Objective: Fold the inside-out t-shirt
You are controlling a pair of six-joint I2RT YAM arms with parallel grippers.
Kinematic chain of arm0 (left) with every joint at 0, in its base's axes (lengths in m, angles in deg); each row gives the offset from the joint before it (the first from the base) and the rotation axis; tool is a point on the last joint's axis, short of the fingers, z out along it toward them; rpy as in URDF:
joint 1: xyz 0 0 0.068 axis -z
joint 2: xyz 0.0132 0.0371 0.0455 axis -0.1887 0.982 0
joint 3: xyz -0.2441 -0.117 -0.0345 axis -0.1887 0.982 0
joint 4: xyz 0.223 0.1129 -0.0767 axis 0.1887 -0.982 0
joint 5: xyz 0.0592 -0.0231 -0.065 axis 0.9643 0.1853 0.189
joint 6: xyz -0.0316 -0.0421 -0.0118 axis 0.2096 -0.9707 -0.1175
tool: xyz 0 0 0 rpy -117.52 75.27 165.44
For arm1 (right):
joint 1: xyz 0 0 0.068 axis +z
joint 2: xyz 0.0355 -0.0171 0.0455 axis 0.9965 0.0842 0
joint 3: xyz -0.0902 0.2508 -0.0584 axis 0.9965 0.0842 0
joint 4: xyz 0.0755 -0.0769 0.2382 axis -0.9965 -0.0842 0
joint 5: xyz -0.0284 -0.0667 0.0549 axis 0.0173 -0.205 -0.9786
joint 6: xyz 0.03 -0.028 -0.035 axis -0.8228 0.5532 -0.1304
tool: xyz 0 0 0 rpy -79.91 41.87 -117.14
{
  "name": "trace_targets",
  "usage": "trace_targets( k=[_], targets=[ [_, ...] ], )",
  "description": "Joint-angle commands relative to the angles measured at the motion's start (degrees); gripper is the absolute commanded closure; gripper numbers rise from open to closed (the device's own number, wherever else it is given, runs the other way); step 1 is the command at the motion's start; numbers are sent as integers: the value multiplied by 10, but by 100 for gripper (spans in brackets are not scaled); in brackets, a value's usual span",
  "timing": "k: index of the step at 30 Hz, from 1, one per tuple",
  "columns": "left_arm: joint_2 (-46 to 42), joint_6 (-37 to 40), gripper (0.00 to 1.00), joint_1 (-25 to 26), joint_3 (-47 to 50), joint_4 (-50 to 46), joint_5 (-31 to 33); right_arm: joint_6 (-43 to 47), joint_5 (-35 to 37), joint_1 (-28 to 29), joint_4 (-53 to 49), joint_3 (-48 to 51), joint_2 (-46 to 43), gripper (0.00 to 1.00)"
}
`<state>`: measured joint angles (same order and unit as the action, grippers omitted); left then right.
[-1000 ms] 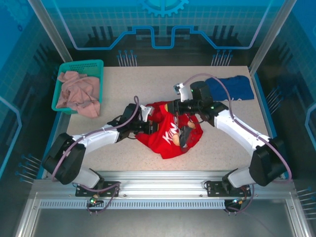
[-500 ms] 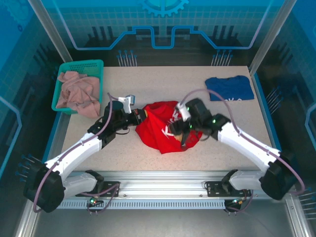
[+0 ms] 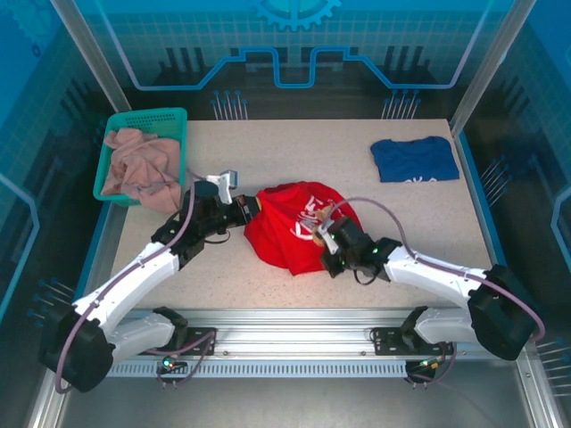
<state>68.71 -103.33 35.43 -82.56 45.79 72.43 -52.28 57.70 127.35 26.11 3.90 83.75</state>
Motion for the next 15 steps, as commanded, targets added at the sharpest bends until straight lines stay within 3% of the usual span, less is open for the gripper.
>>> trace_targets(
  k=[1, 4, 8, 15],
  targets=[
    [-43, 24, 100, 20, -53, 9, -1, 59, 91, -48, -94, -140, -66, 100],
    [-70, 70, 100, 62, -91, 4, 12, 90, 104, -86, -155, -248, -110, 100],
    [-86, 79, 100, 65, -149, 9, -1, 149, 120, -100, -157, -355, -131, 100],
    [-88, 96, 100, 65, -189, -8, 65, 191, 97, -138, -164, -474, -60, 100]
  ],
)
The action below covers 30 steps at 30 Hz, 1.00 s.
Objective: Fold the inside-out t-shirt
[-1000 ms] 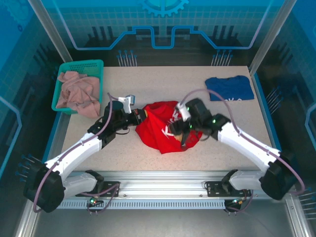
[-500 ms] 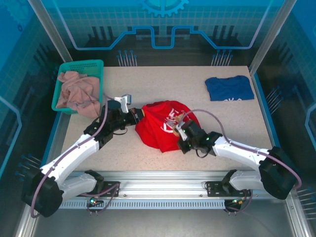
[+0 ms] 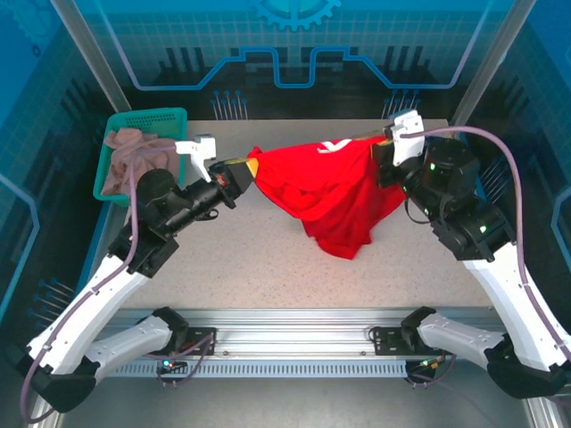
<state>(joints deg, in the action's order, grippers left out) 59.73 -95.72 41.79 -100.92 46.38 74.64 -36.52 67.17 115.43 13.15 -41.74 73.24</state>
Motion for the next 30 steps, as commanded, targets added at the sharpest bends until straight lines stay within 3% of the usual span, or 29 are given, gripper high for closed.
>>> trace_targets(
  k=[1, 4, 8, 11, 15, 17, 23, 27, 30],
  targets=[
    [6, 20, 100, 1, 0, -23, 53, 26, -10, -31, -35, -21, 66, 100],
    [19, 16, 100, 1, 30, -48, 88, -2, -76, -61, -48, -17, 143, 94],
    [30, -13, 100, 1, 98, -46, 106, -34, -76, -52, -106, -28, 264, 69],
    [37, -37, 100, 1, 141, -39, 99, -46, -82, -7, -76, 65, 238, 53],
    [38, -51, 100, 1, 187, -23, 90, -122, -166, 47, -5, 210, 186, 43],
    [37, -50, 100, 0, 196, -27, 87, -161, -169, 77, 33, 258, 192, 38],
    [35, -45, 100, 0, 202, -25, 83, -201, -164, 92, 118, 274, 278, 35],
    [35, -41, 100, 0, 201, -26, 83, -181, -123, 88, 142, 259, 330, 36],
    [35, -40, 100, 0, 200, -27, 81, -174, -142, 78, 171, 253, 370, 39]
  ],
)
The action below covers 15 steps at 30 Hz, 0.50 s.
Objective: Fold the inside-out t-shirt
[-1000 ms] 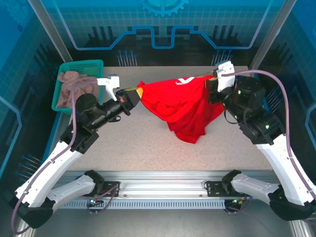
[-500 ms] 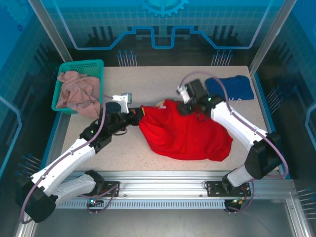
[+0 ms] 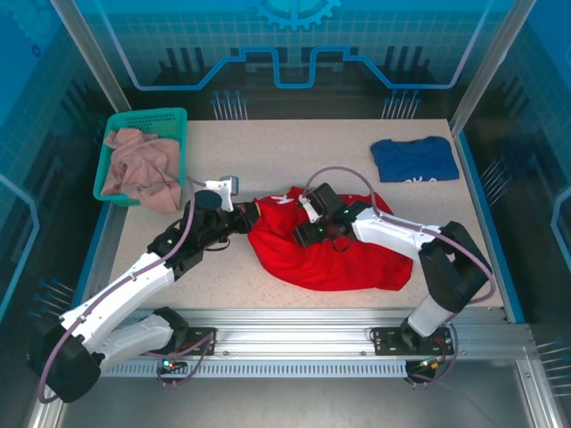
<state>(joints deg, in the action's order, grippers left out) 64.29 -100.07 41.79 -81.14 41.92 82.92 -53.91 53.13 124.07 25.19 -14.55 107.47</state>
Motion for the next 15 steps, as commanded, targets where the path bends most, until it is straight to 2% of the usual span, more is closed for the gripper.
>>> trace_targets(
  k=[1, 4, 6, 7, 9, 11, 15],
  targets=[
    [-11, 4, 100, 0, 2, 16, -1, 2, -7, -9, 64, -18, 41, 40],
    [-14, 5, 100, -2, 2, 13, 1, 9, 0, -11, 97, -26, 80, 48],
    [-15, 4, 100, -6, 5, 13, 3, 22, 12, -19, 104, -38, 90, 61],
    [-15, 5, 100, -10, 7, 12, 5, 28, 13, -27, 101, -46, 85, 71],
    [-18, 2, 100, -23, 11, 5, 10, 40, 10, -42, 95, -48, 51, 88],
    [-25, -4, 100, -46, 18, 3, 14, 52, -5, -62, 80, -46, -10, 100],
    [-26, -19, 100, -104, 6, 20, 4, 60, -77, -105, 41, -70, -110, 100]
  ],
)
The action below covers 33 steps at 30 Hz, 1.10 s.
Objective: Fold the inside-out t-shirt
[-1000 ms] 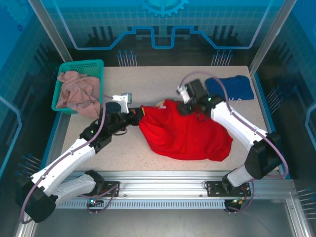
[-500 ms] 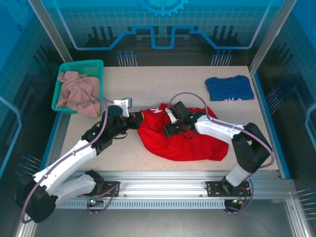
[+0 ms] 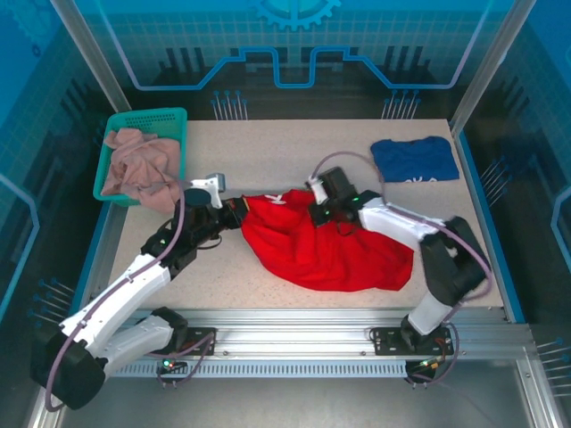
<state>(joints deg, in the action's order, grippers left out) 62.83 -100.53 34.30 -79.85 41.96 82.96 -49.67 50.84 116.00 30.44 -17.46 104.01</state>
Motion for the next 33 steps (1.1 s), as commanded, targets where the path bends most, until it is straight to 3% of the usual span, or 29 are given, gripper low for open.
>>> trace_targets(
  k=[1, 5, 8, 18, 21, 25, 28, 31, 33],
  targets=[
    [-9, -11, 100, -39, -21, 22, 5, 17, -77, -36, -21, -58, -92, 100],
    [-4, 15, 100, -63, -89, 16, 15, 14, -142, -60, -50, -137, -128, 100],
    [-20, 41, 100, -66, -112, 8, 23, 10, -183, -64, -45, -137, -158, 100],
    [-17, 9, 100, -65, 53, -15, -90, -23, -157, -63, -83, 109, -243, 99],
    [-5, 14, 100, -54, 82, -10, -91, -42, -177, -61, -60, 179, -257, 99],
    [32, 33, 100, -27, 88, -11, -60, -56, -210, -57, -41, 191, -239, 99],
    [61, 61, 79, 5, 62, -35, -13, -61, -218, -55, -47, 170, -220, 100],
    [66, 88, 55, 43, 29, -87, 88, -67, -226, -55, -63, 138, -193, 100],
    [51, 113, 46, 73, 21, -95, 148, -76, -237, -55, -67, 118, -176, 100]
  ],
)
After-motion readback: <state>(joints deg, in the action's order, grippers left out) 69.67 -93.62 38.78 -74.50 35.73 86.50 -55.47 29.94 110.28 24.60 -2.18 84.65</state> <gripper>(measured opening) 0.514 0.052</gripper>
